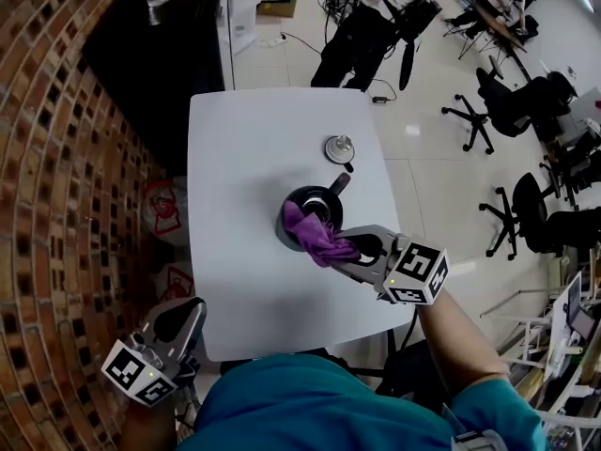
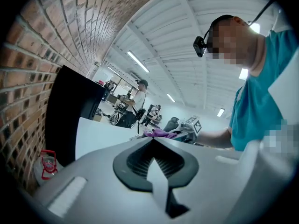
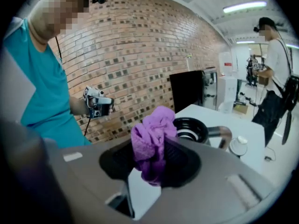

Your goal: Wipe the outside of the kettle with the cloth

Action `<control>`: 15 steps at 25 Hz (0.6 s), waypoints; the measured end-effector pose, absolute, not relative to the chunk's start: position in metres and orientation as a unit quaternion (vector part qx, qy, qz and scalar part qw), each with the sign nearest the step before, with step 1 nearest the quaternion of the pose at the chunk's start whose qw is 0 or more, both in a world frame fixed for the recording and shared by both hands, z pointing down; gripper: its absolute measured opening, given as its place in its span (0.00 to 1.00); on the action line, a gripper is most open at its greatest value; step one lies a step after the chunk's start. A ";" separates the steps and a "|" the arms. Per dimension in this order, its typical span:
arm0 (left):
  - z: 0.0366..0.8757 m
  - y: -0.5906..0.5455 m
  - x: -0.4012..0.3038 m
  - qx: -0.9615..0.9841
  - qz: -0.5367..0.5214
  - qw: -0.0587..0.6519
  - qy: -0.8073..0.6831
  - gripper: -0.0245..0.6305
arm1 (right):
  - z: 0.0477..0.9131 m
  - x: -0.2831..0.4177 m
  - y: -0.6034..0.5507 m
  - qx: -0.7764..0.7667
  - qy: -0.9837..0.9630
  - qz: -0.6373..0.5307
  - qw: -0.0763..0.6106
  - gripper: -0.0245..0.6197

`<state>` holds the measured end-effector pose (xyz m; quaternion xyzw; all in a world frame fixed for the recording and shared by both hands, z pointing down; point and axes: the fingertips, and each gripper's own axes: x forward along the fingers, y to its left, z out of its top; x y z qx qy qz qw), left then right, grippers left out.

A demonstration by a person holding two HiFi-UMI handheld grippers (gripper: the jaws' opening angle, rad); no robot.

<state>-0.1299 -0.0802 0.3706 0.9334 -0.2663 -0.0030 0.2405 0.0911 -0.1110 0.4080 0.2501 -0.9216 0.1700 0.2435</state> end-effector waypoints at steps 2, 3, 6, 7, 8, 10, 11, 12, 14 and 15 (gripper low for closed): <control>0.365 -0.080 -0.132 0.934 -0.006 0.235 -0.267 0.04 | 0.392 0.080 -0.102 0.231 -0.937 0.173 0.198 0.23; 0.361 -0.081 -0.135 0.935 -0.009 0.232 -0.268 0.04 | 0.379 0.077 -0.099 0.225 -0.944 0.176 0.167 0.23; 0.348 -0.085 -0.148 0.939 -0.019 0.218 -0.267 0.04 | 0.337 0.076 -0.093 0.233 -0.951 0.190 0.069 0.23; 0.344 -0.085 -0.153 0.941 -0.020 0.212 -0.264 0.04 | 0.325 0.076 -0.089 0.240 -0.951 0.192 0.043 0.23; 0.339 -0.086 -0.158 0.943 -0.022 0.206 -0.260 0.04 | 0.316 0.074 -0.082 0.248 -0.949 0.192 0.022 0.23; 0.332 -0.088 -0.166 0.948 -0.022 0.195 -0.251 0.04 | 0.303 0.067 -0.065 0.265 -0.945 0.191 -0.001 0.23; 0.329 -0.089 -0.170 0.950 -0.022 0.192 -0.245 0.04 | 0.298 0.062 -0.056 0.273 -0.943 0.190 -0.005 0.23; 0.327 -0.089 -0.171 0.953 -0.023 0.191 -0.236 0.04 | 0.295 0.057 -0.046 0.281 -0.942 0.186 -0.005 0.23; 0.322 -0.087 -0.167 0.959 -0.023 0.190 -0.210 0.04 | 0.285 0.050 -0.025 0.297 -0.939 0.174 -0.003 0.23; 0.320 -0.084 -0.162 0.962 -0.022 0.189 -0.196 0.04 | 0.279 0.049 -0.014 0.304 -0.938 0.168 -0.006 0.23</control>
